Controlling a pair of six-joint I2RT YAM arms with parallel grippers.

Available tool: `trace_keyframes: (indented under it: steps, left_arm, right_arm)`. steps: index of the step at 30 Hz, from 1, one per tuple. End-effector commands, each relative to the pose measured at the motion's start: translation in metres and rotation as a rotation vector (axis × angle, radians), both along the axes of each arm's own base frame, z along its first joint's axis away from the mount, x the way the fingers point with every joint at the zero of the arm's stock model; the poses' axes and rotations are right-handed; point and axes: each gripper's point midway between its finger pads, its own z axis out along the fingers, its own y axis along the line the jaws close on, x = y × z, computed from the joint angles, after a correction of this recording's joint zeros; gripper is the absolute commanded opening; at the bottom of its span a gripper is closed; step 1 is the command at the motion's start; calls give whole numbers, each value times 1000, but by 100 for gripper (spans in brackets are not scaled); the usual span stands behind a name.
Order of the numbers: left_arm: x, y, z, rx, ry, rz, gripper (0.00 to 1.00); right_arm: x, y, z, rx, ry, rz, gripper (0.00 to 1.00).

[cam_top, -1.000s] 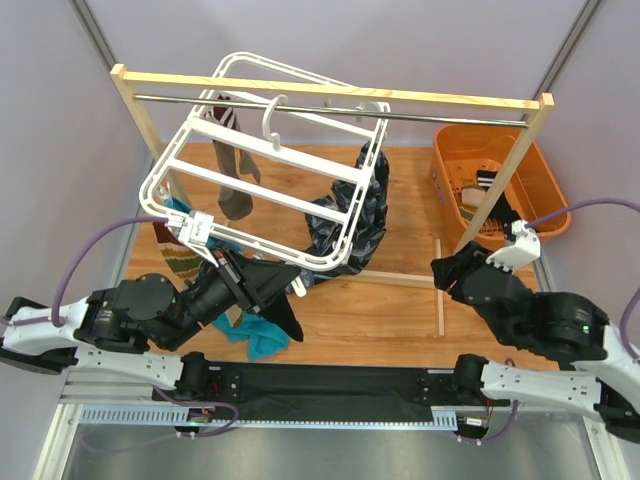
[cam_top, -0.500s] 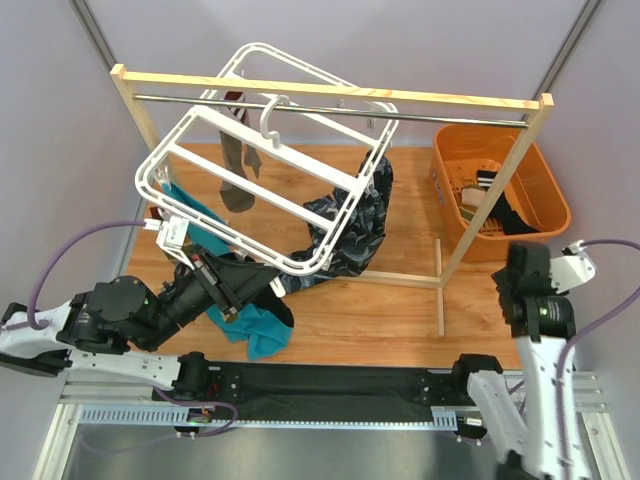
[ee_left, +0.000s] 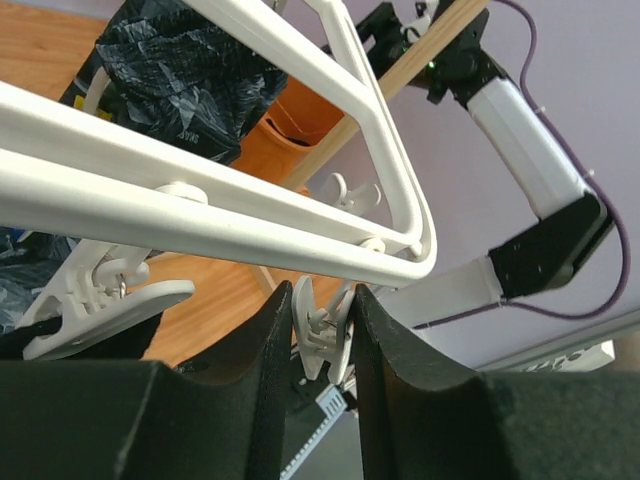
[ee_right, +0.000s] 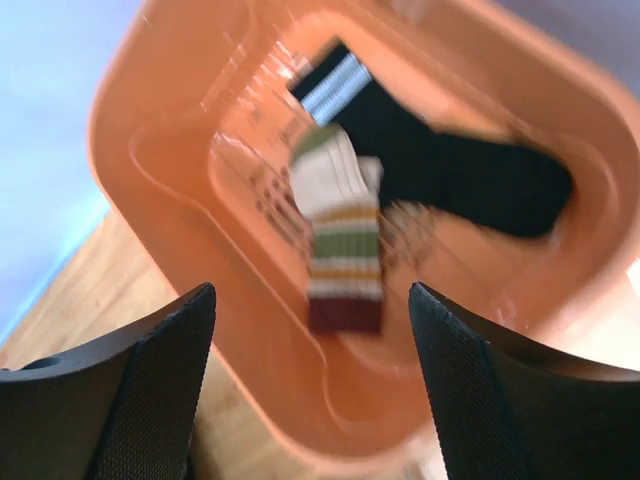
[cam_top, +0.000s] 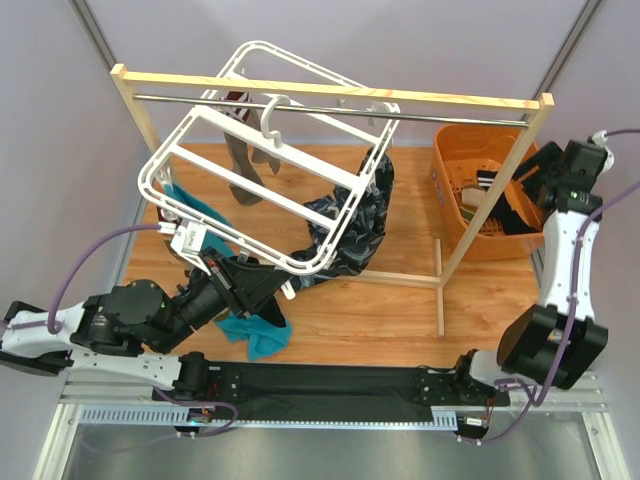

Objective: Clip the socks to the hanger
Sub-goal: Pick up the sock.

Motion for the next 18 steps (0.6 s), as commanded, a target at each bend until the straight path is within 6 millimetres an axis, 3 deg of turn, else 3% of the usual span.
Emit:
trace_keyframes:
  steps: [1, 2, 3, 4, 5, 6, 7, 13, 18]
  left_arm:
    - [1, -7, -5, 27, -52, 4, 0]
    - [3, -6, -7, 31, -63, 14, 0]
    - [3, -8, -12, 35, -65, 16, 0]
    - [4, -8, -13, 36, -66, 22, 0]
    - [5, -8, -15, 39, -69, 28, 0]
    - [4, -10, -18, 41, -69, 27, 0]
    - [4, -12, -20, 47, -69, 26, 0]
    - [7, -18, -30, 66, -87, 42, 0]
    - [5, -17, -25, 60, -108, 26, 0]
  right_arm:
    - [55, -17, 13, -79, -34, 75, 81]
    - [68, -22, 32, -94, -44, 84, 85]
    - [91, -26, -10, -55, 59, 100, 85]
    - [89, -24, -29, -26, 162, 111, 86]
    - [98, -26, -37, -30, 212, 117, 88]
    - [111, -32, -19, -92, 209, 100, 89]
    - [119, -33, -58, -63, 316, 114, 92]
    - [168, -26, -99, -35, 328, 204, 95]
    - [195, -40, -137, -65, 302, 147, 94]
